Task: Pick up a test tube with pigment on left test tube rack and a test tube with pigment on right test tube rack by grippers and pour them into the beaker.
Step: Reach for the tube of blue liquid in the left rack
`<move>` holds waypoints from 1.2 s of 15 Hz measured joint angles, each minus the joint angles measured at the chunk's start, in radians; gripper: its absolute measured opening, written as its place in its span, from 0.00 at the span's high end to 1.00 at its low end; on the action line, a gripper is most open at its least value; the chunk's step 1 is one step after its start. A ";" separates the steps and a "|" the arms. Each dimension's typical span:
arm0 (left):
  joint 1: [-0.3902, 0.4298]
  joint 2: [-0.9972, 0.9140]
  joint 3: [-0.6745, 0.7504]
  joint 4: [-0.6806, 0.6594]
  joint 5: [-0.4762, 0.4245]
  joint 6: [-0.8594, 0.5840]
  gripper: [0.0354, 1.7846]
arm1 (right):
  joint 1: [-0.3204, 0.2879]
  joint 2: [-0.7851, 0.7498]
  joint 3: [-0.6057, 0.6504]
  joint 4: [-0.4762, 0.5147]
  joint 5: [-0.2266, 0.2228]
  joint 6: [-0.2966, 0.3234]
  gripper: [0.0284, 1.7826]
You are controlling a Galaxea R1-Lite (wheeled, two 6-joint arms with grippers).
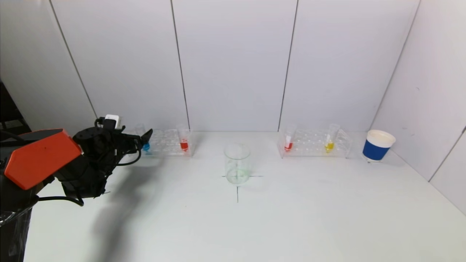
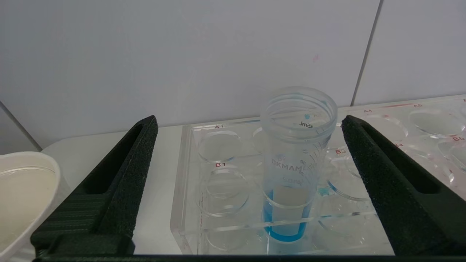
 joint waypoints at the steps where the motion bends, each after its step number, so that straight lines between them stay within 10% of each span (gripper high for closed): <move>1: 0.000 0.000 0.001 0.000 0.000 0.000 0.01 | 0.000 0.000 0.000 0.000 0.000 0.000 0.01; 18: -0.051 -0.005 0.011 0.000 0.033 0.005 0.01 | -0.001 0.000 0.000 0.000 0.000 0.000 0.01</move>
